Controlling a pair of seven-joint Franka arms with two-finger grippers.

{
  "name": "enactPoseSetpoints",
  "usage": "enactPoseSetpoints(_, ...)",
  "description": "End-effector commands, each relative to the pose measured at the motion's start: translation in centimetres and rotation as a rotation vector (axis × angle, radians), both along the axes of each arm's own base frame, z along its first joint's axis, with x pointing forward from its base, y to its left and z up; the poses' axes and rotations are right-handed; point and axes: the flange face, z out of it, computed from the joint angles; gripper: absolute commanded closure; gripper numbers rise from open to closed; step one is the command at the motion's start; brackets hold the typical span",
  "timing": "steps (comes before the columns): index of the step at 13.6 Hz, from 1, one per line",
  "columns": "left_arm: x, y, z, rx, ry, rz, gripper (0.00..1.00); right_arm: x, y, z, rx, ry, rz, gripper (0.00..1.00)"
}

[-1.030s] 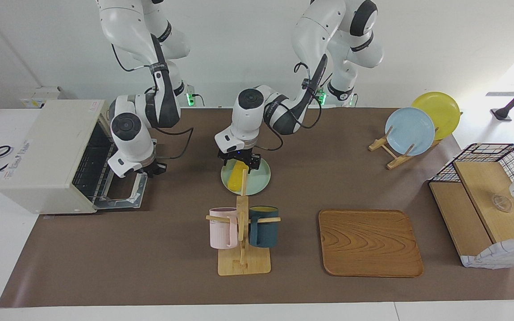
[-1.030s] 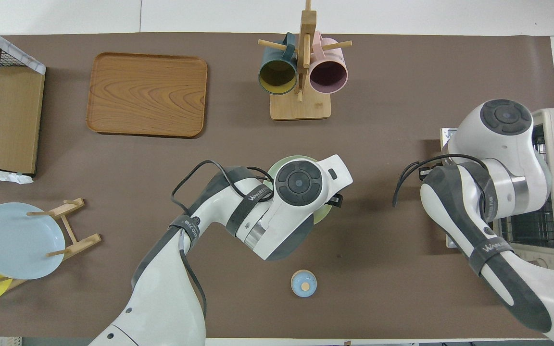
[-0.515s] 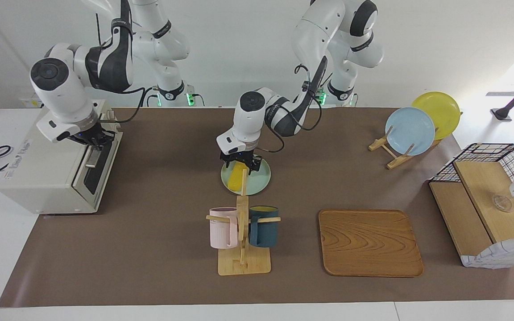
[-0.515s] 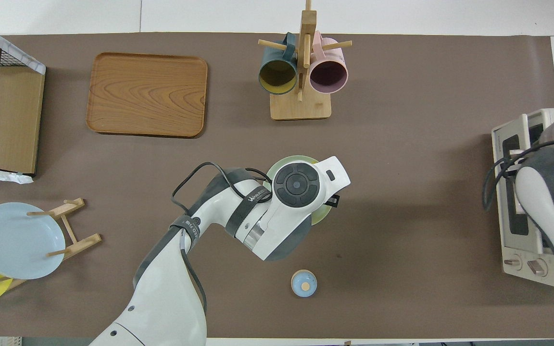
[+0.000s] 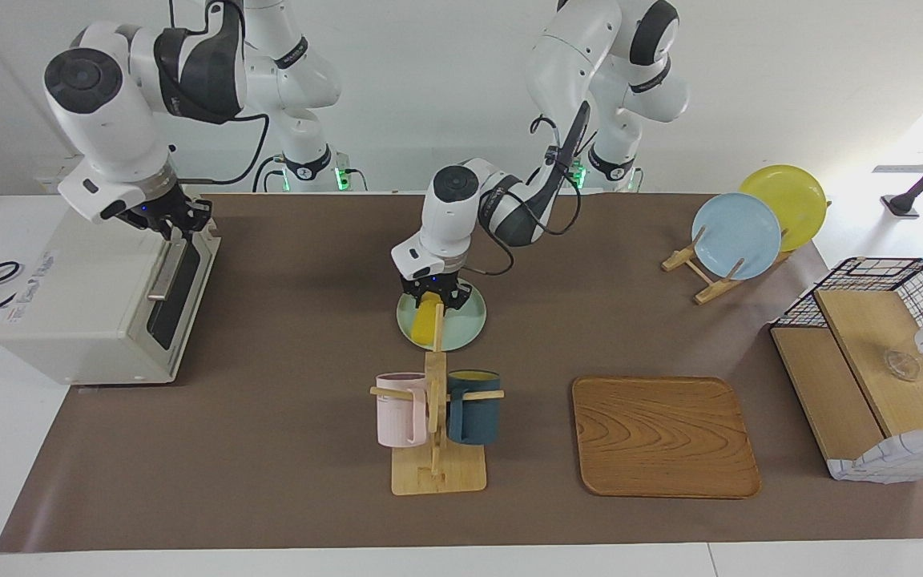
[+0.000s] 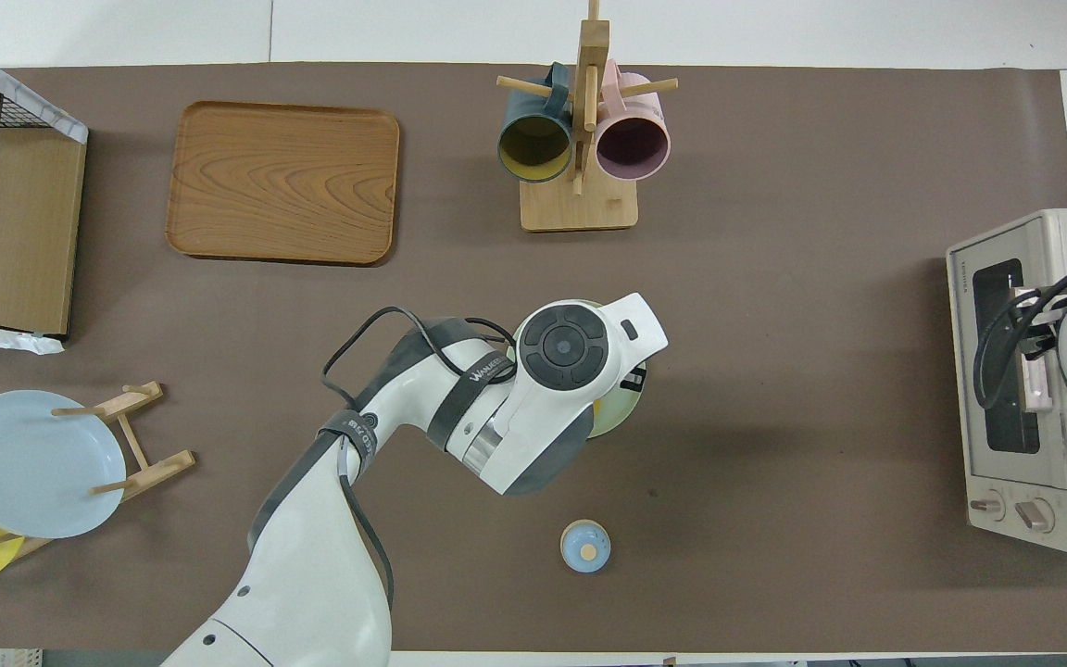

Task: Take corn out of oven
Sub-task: 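Carry the corn with the left gripper onto the wooden tray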

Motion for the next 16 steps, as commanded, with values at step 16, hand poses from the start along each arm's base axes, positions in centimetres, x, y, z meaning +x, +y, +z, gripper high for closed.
enactPoseSetpoints(16,29.2,38.5,2.3,0.017,-0.155,0.315,1.0,1.4,0.9,2.6,0.171,-0.114,-0.057,0.0)
